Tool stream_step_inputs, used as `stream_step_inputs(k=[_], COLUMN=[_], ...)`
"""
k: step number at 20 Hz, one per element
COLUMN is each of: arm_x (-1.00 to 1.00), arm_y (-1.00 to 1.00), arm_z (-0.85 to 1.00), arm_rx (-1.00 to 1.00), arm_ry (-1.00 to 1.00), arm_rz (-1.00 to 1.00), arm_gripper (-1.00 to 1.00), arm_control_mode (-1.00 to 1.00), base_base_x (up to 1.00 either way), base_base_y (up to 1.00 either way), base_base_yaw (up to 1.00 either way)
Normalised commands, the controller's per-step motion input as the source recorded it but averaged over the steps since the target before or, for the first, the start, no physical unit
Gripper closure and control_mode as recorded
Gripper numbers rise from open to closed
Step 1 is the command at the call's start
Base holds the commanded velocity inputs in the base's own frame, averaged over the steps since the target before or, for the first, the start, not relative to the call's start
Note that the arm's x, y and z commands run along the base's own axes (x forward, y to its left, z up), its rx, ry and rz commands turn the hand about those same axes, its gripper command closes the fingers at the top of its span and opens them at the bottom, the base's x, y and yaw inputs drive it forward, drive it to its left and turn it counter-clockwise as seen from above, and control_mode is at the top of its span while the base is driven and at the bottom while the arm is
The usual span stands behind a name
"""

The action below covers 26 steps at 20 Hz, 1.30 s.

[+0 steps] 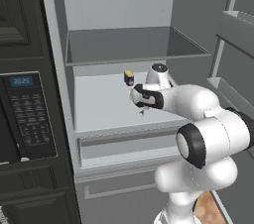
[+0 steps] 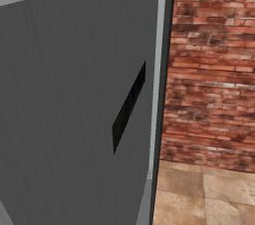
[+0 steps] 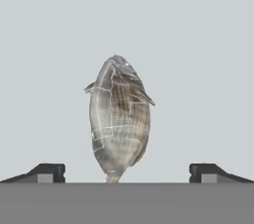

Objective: Take the fish out of the fridge, briefly rinse it in the sink, and place it on the tray next to the sink.

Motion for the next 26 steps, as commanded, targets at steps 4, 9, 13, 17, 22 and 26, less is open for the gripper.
stream_step_inputs(k=[4,9,13,17,22,26], arm_x=[0.14,0.3,0.17,0.21,0.2,0.01], arm_y=[-0.01,0.01,0.01,0.0,0.0,0.0], arm_z=[-0.03,-0.1,-0.15,-0.13,-0.21,0.0], arm_rx=[0.0,0.0,0.0,0.0,0.0,0.0], arm_ry=[-0.02,0.0,0.0,0.0,0.0,0.0], arm_rz=[0.0,0.0,0.0,0.0,0.0,0.0], arm_gripper=[-1.0,-1.0,-1.0,-1.0,1.0,1.0], arm_control_mode=[-1.0,-1.0,-1.0,-1.0,-1.0,-1.0], base_base_x=[0.0,0.0,0.0,0.0,0.0,0.0], base_base_y=[0.0,0.0,0.0,0.0,0.0,0.0], base_base_yaw=[0.0,0.0,0.0,0.0,0.0,0.0])
